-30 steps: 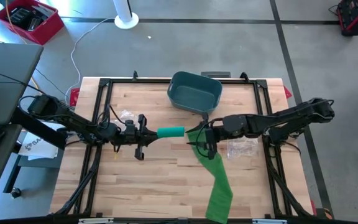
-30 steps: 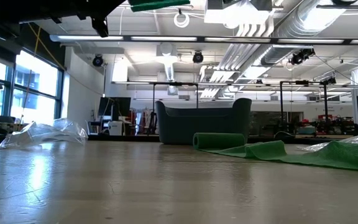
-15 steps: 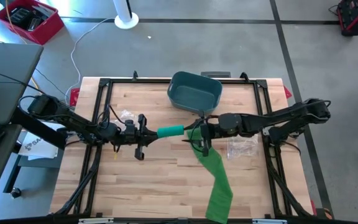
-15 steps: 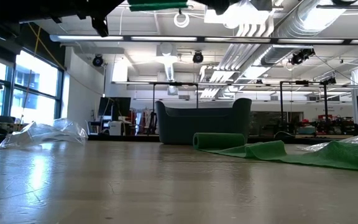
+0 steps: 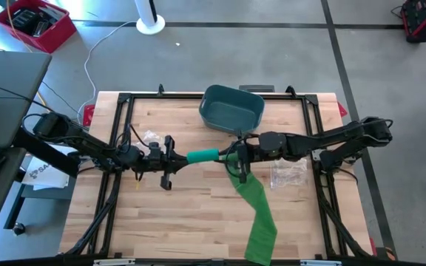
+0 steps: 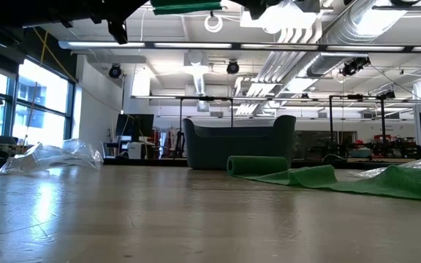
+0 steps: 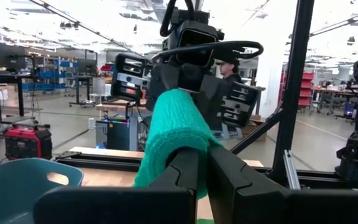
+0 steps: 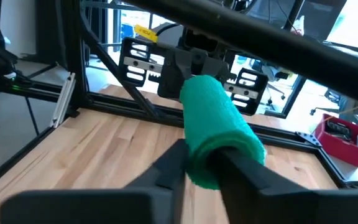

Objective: Roll bandage
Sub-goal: Roll the light green bandage

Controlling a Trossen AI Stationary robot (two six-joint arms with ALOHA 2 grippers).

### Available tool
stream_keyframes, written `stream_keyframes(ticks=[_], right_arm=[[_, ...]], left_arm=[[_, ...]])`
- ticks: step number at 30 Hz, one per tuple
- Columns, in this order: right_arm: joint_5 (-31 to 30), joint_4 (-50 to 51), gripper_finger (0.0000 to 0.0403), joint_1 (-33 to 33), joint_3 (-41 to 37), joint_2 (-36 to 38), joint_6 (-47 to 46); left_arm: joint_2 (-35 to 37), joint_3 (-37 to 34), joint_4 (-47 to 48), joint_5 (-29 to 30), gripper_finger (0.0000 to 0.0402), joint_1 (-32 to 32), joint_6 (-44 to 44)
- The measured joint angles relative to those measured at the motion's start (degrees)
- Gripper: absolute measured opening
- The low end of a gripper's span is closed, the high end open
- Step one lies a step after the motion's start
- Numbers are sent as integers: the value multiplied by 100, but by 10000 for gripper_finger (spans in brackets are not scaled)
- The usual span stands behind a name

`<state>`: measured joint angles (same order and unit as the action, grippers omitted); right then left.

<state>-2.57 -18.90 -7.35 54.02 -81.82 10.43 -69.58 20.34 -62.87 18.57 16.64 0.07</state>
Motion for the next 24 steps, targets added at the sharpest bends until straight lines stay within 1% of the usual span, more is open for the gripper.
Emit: stream_keyframes(ticks=[3,4,8,11,15,18,21,24], right_arm=[[2,5,19,-1,0,0,8],[2,15,11,-2,0,0,9],[2,74,10,0,0,30,-10],[25,239,4,0,-1,189,3],[308,426,3,0,-2,551,9],[672,480,2,42,-24,829,12],[1340,395,2,222,-164,1083,2],[2054,318,1,475,-307,1244,-188]], left_arm=[[0,0,0,60,12,2,-90],[0,0,5,95,15,2,-100],[12,0,144,193,37,0,-37],[45,0,373,323,59,0,-45],[48,0,614,476,82,-2,13],[26,0,649,617,94,-2,310],[-85,120,632,675,104,-2,687],[-329,501,592,654,116,-2,1082]])
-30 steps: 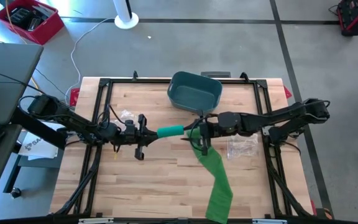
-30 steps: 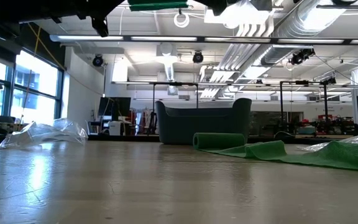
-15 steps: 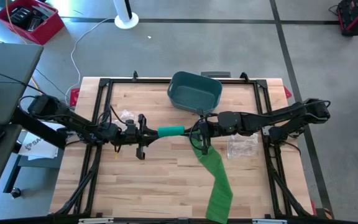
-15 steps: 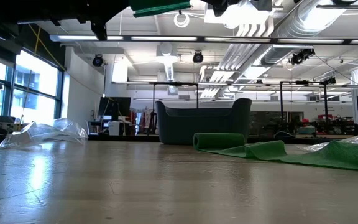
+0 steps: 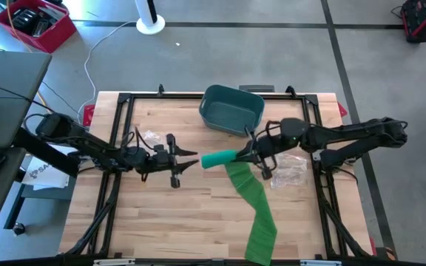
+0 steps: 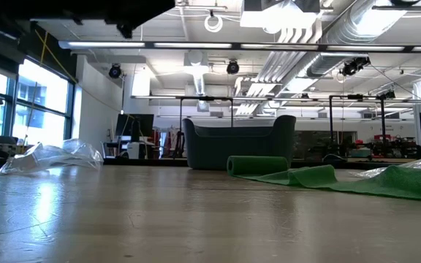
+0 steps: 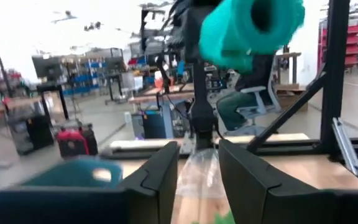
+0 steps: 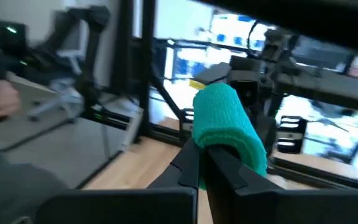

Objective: Roll bandage
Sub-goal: Roll the light green bandage

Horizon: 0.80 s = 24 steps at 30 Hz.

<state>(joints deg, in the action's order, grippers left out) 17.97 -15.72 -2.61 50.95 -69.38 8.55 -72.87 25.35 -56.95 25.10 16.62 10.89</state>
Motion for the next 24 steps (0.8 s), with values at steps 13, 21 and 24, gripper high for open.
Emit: stream_keyframes(ticks=[13,21,24], right_arm=[[1015,-782,1,338,-63,-31,-511],[1011,-768,1,338,-63,-33,-528],[1011,-778,0,338,-63,-33,-522]], left_arm=[[-1627,2042,2,-357,194,-283,1593],[-1590,2238,-272,-821,203,-297,1675],[-1603,2238,-437,-1055,203,-263,1655]])
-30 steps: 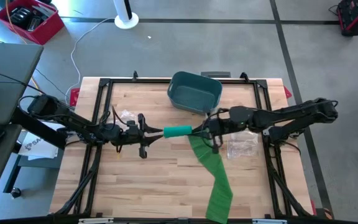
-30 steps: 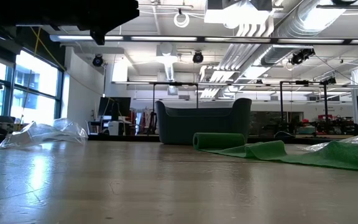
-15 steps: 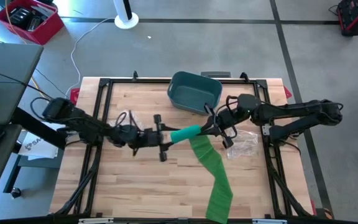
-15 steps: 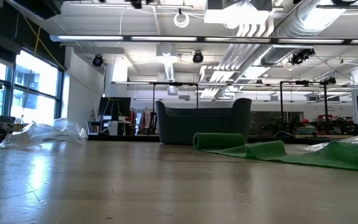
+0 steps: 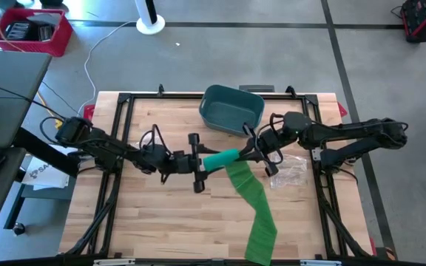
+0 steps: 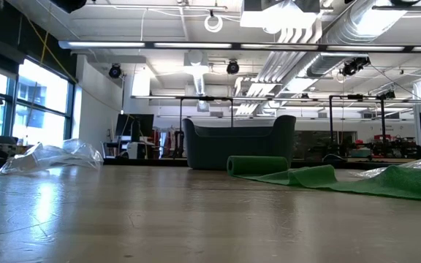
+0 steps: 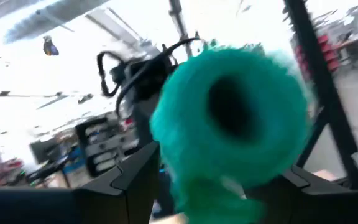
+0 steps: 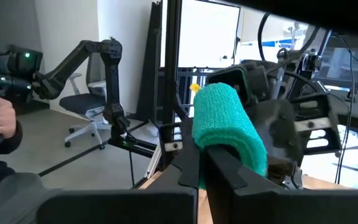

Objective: Roll bandage
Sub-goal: Roll the light green bandage

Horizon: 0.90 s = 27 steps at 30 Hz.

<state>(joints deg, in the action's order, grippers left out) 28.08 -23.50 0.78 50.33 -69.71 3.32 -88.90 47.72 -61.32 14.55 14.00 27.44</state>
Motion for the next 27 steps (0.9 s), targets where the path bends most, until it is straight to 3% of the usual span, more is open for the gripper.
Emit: stream_keyframes(ticks=[10,21,24,27], right_arm=[[-13,0,0,0,0,0,8],[-7,19,0,0,0,0,10],[-3,19,0,0,0,0,8],[-4,-33,0,0,0,0,8]], left_arm=[[-7,-4,-342,141,185,-2,-122],[-7,-4,-166,331,33,-8,-35],[-5,-4,-137,336,25,-8,-30],[-5,-4,-136,334,43,-8,-30]])
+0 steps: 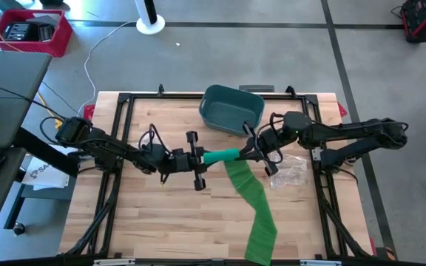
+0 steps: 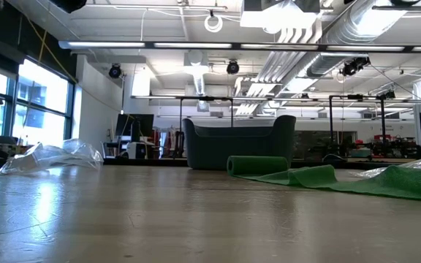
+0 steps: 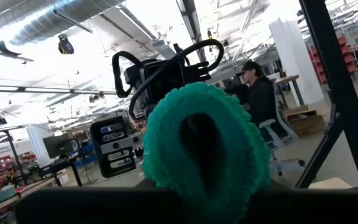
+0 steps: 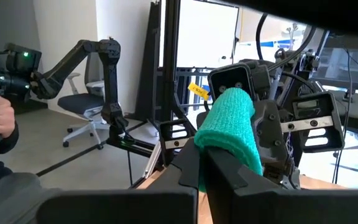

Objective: Roll bandage
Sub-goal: Roll the light green bandage

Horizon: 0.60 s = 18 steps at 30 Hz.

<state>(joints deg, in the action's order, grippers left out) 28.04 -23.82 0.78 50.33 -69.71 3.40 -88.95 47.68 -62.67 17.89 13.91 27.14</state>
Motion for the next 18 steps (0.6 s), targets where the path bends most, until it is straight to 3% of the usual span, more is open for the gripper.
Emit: stream_keyframes(ticks=[9,18], right_arm=[[-105,-258,0,-1,0,-2,0],[-117,-342,0,-2,0,-2,0]], left_arm=[[0,0,138,-241,134,15,-42],[-2,0,-57,-442,146,8,-115]])
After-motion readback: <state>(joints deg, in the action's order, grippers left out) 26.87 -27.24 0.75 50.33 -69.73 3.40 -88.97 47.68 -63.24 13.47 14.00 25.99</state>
